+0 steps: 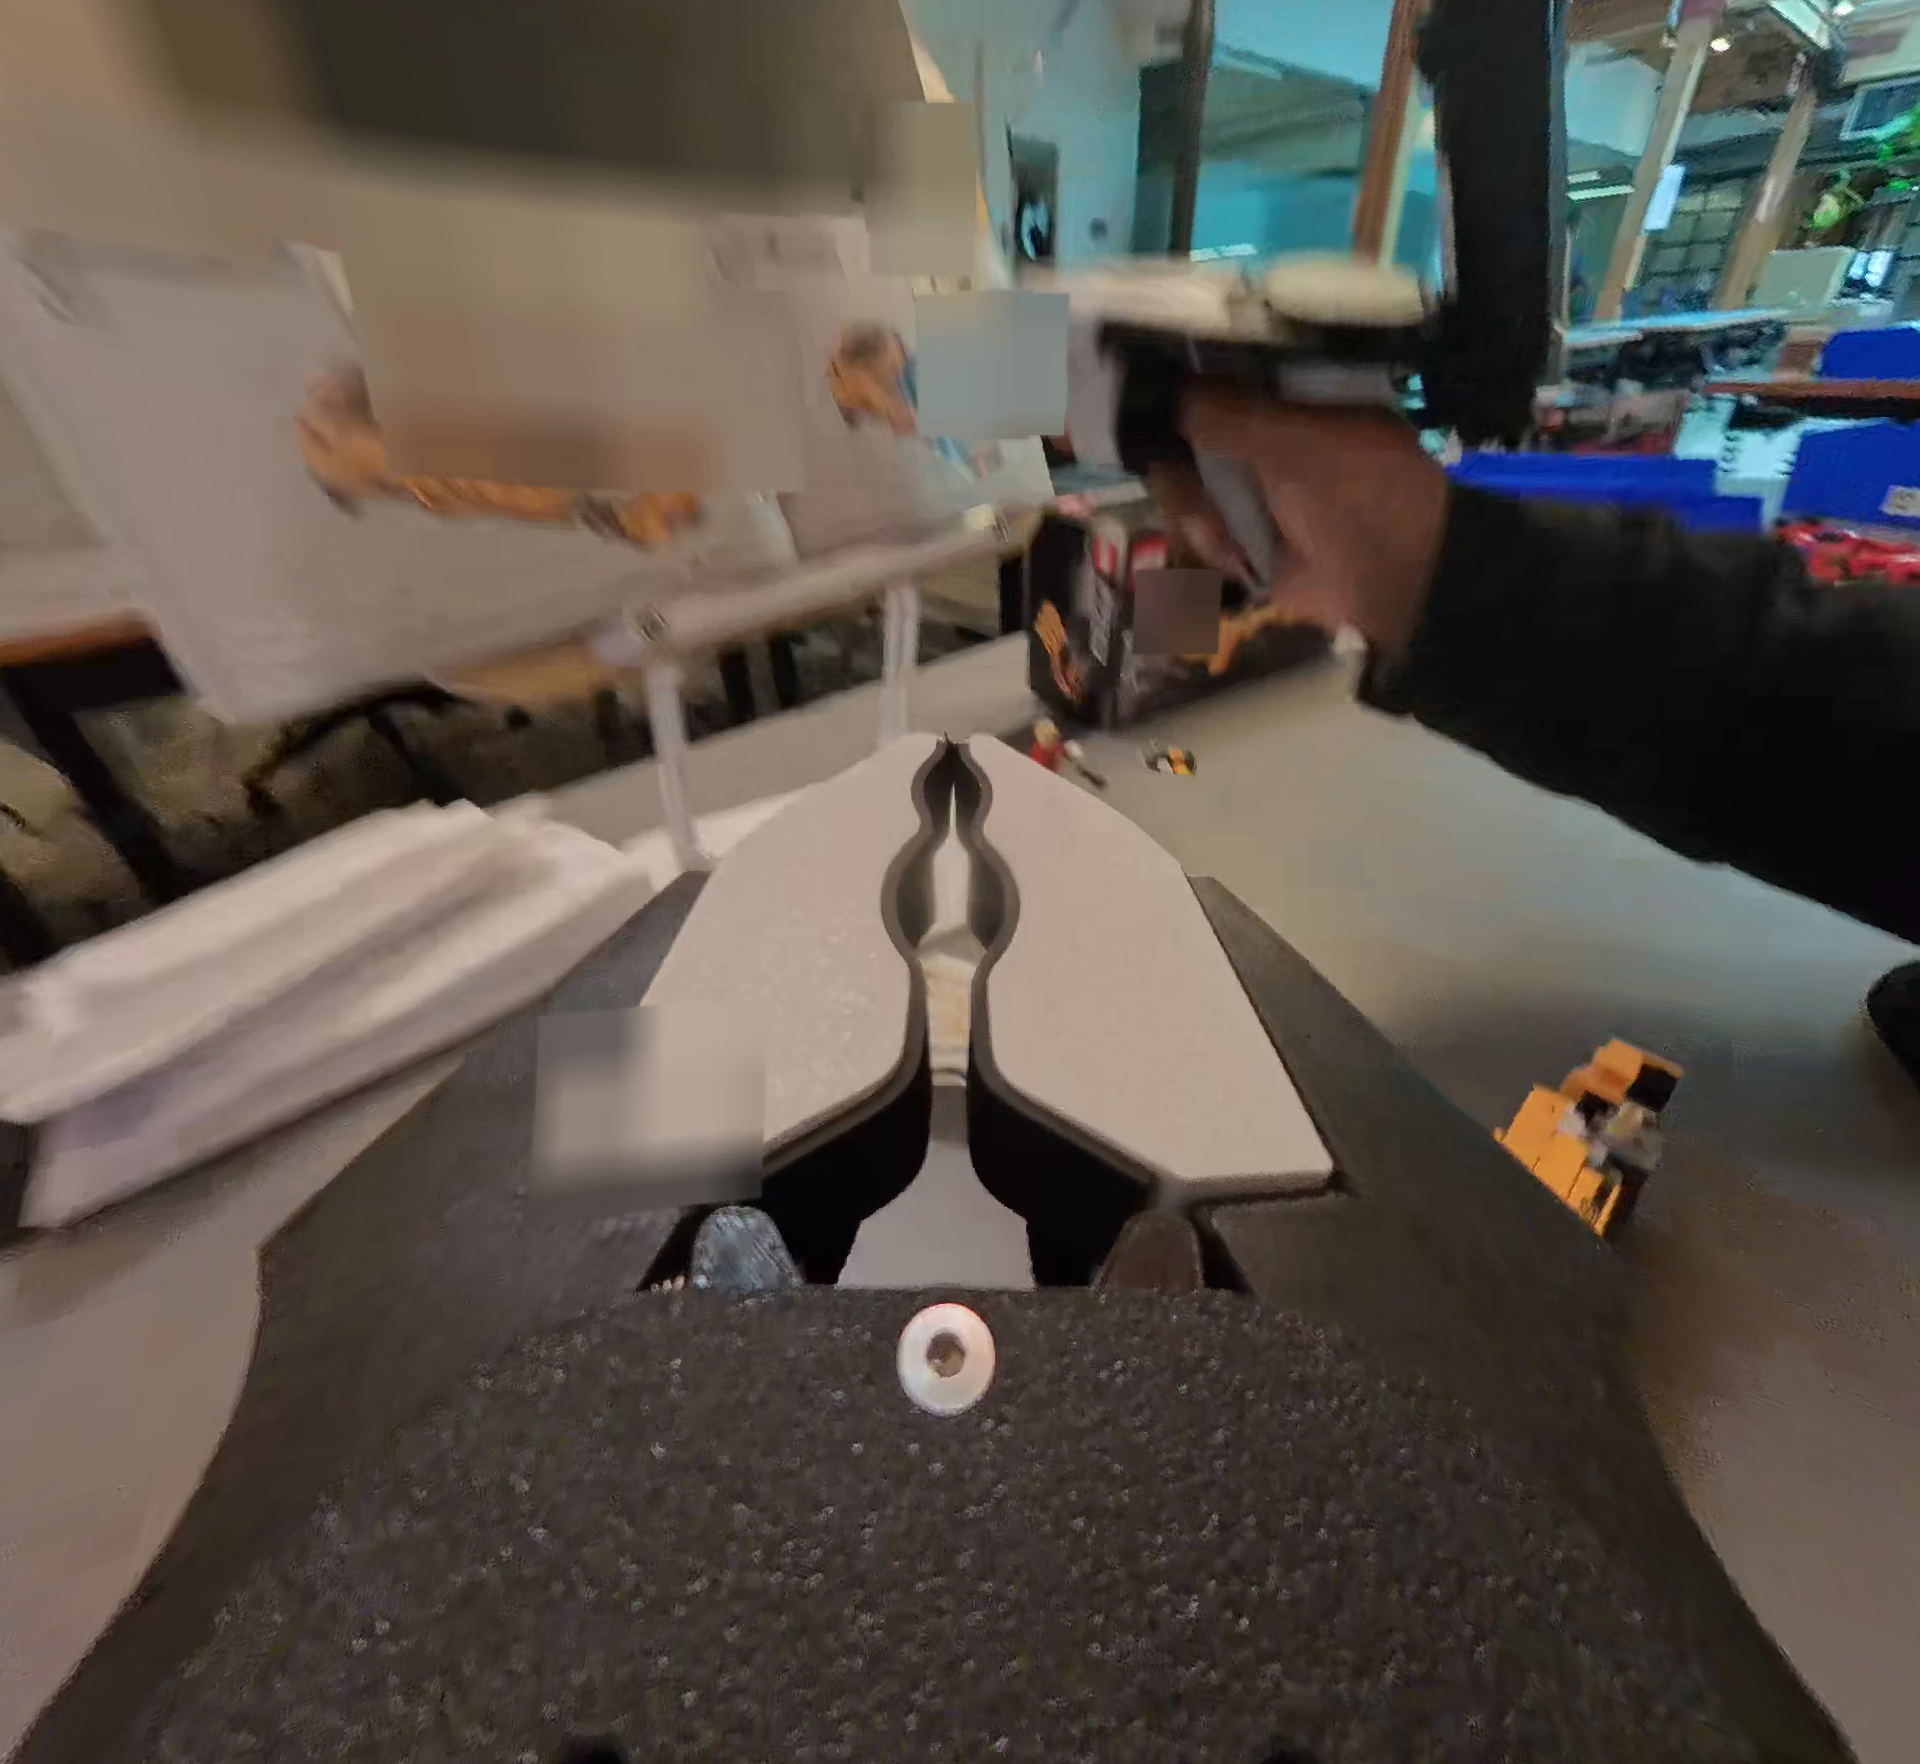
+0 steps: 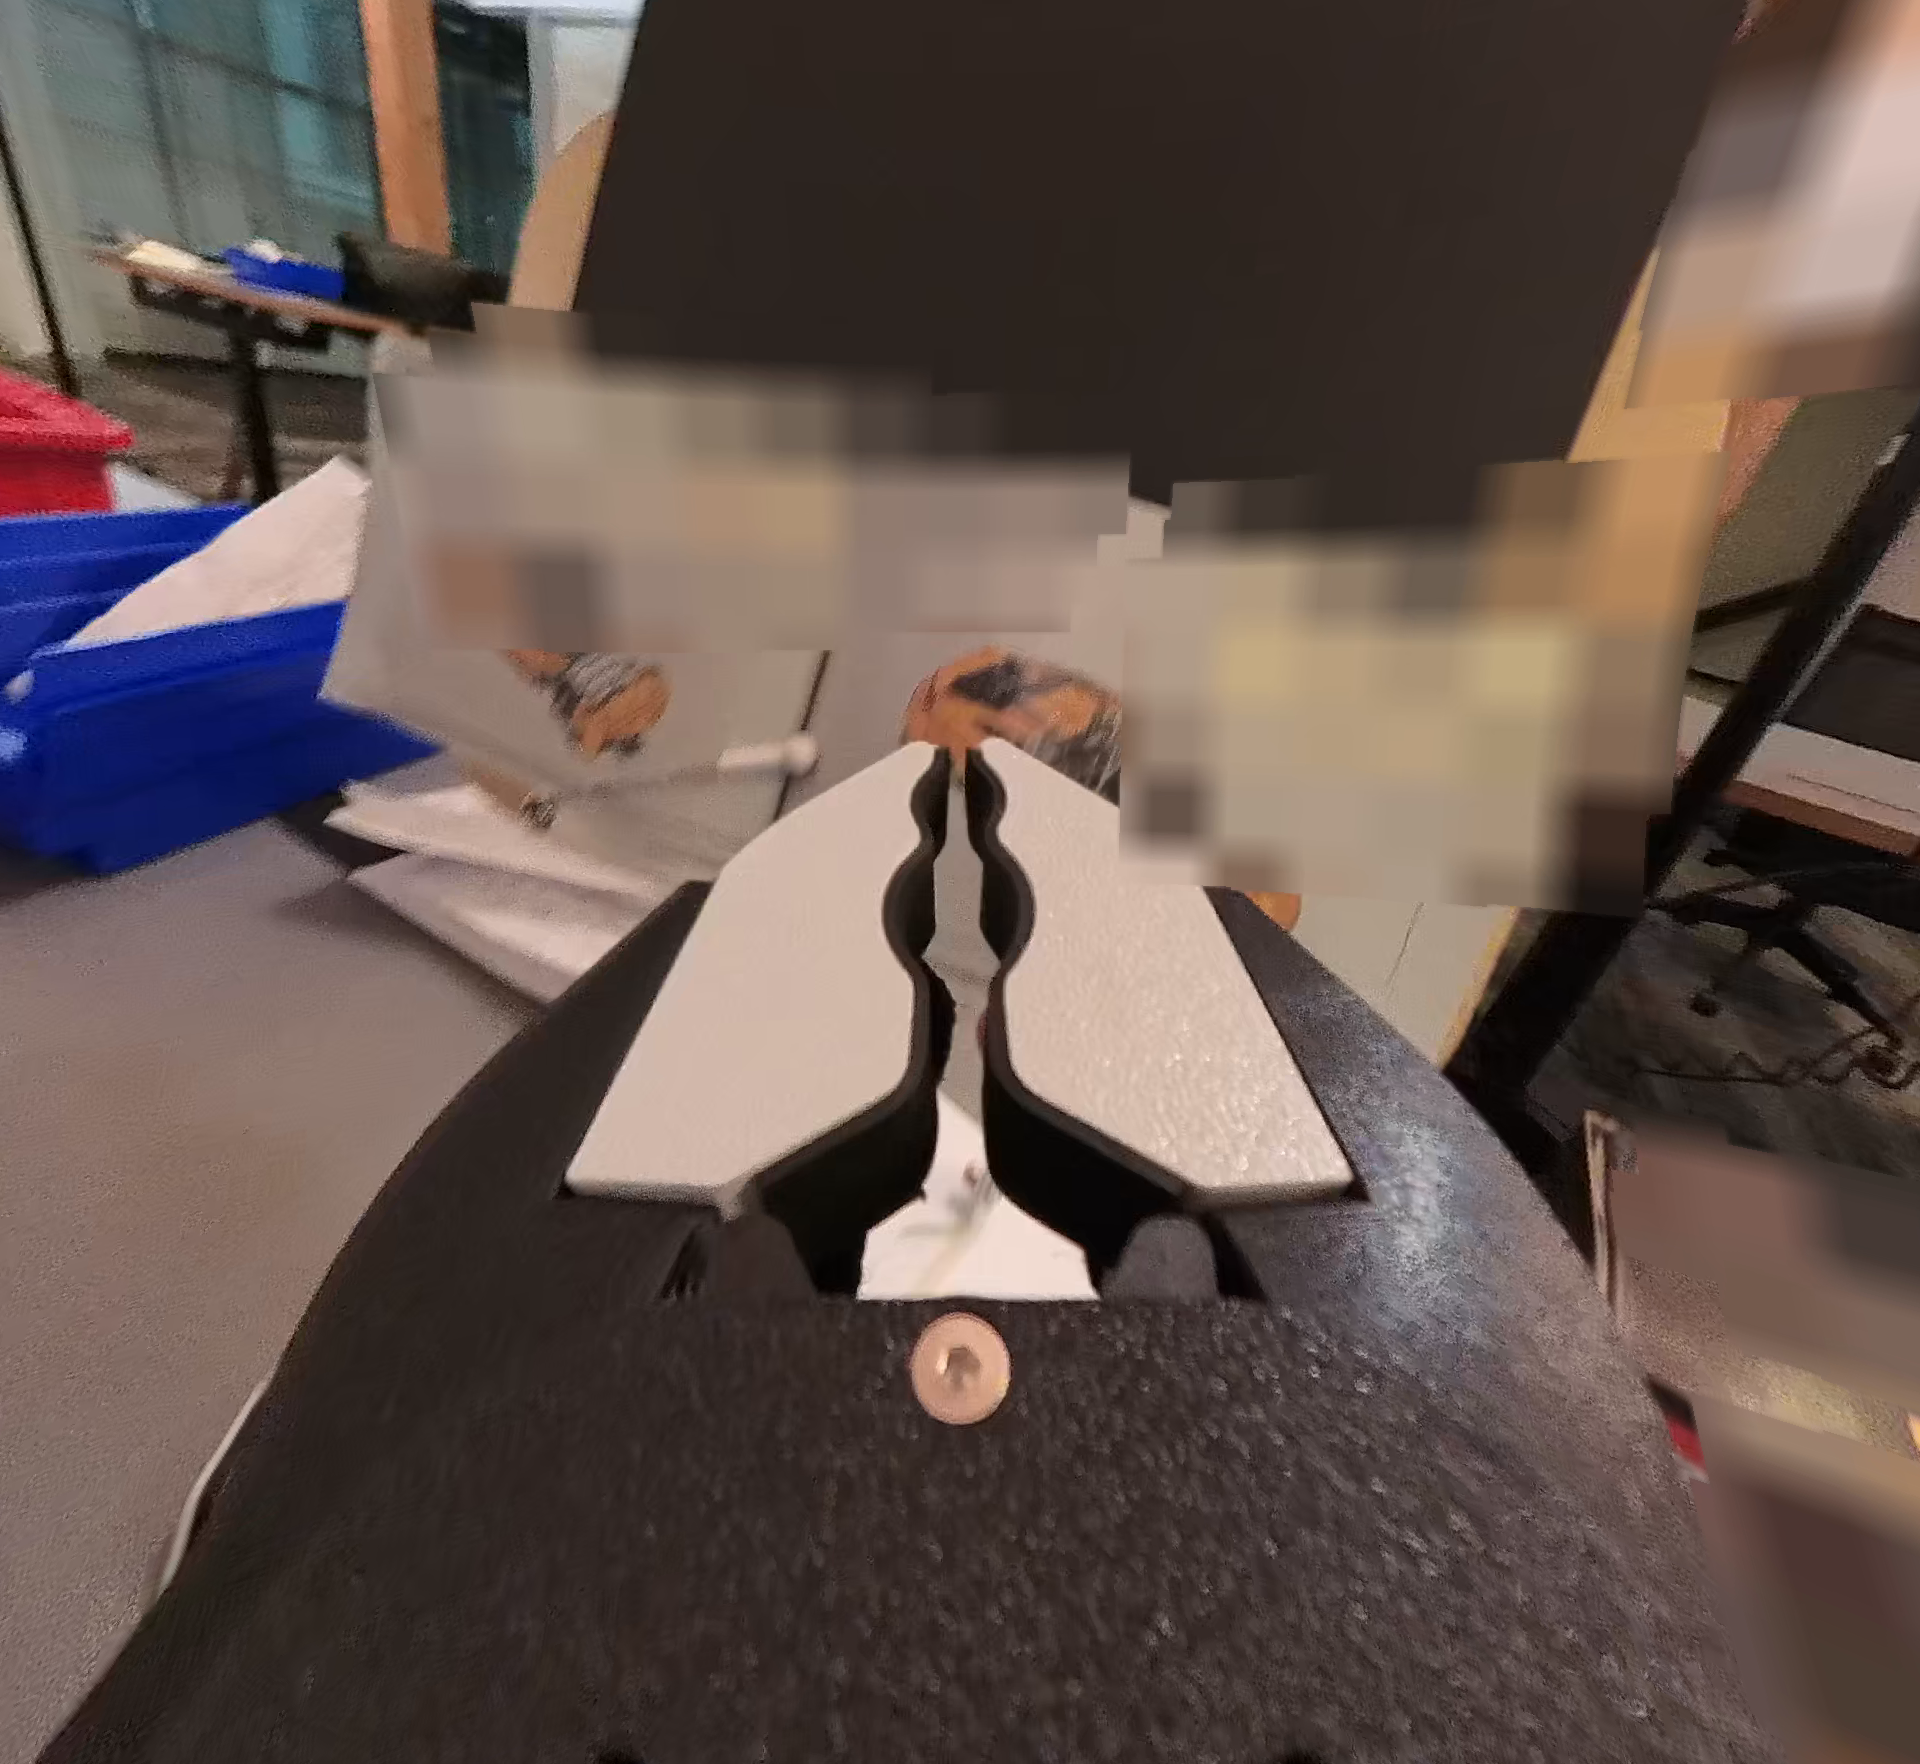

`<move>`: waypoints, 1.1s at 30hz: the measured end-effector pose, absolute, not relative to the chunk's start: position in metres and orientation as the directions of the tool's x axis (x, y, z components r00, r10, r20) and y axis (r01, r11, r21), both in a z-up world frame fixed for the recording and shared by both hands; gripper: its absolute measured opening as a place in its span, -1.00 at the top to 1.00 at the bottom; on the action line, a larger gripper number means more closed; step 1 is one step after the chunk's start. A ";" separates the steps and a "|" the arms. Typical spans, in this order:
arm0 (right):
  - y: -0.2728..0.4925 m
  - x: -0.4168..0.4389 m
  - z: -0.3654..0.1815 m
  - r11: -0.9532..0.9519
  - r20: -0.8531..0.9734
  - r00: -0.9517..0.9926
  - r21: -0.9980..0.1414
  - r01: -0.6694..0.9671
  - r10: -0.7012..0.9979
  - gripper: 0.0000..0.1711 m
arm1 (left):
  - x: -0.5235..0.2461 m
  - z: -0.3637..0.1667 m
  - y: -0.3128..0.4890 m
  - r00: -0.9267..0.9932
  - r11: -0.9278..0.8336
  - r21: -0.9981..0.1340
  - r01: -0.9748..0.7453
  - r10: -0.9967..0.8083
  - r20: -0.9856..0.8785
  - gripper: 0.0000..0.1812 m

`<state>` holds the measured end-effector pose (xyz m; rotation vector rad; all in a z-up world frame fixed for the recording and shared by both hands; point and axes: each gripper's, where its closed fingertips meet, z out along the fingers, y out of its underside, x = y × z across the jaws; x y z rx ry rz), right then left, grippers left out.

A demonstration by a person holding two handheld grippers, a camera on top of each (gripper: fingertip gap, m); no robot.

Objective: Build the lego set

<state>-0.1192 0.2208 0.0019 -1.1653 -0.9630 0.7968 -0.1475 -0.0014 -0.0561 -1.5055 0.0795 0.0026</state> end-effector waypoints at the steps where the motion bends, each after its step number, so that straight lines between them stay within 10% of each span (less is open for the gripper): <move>1: 0.213 -0.110 -0.008 0.225 0.207 0.366 -0.974 -0.005 0.907 0.96 | -0.155 -0.034 -0.015 0.996 0.084 -0.993 -0.083 -0.015 -0.085 1.00; 7: 0.178 -0.045 -0.074 0.167 0.192 0.249 -0.979 0.120 0.949 0.92 | -0.240 0.022 -0.124 0.946 -0.091 -0.974 -0.206 0.236 -0.222 1.00; 16: 0.170 0.006 -0.118 0.028 0.074 0.276 -0.986 0.166 0.958 0.93 | -0.317 -0.161 -0.189 0.993 -0.857 -0.507 -0.095 -0.047 -0.107 0.82; 26: 0.176 0.010 -0.136 -0.025 0.032 0.280 -0.980 0.198 0.960 0.93 | -0.312 -0.233 -0.232 0.969 -0.966 -0.082 -0.246 -0.248 0.011 0.78; 33: 0.178 0.011 -0.137 -0.075 -0.020 0.277 -0.980 0.187 0.961 0.93 | -0.314 -0.248 -0.243 0.961 -0.961 0.008 -0.276 -0.276 0.018 0.76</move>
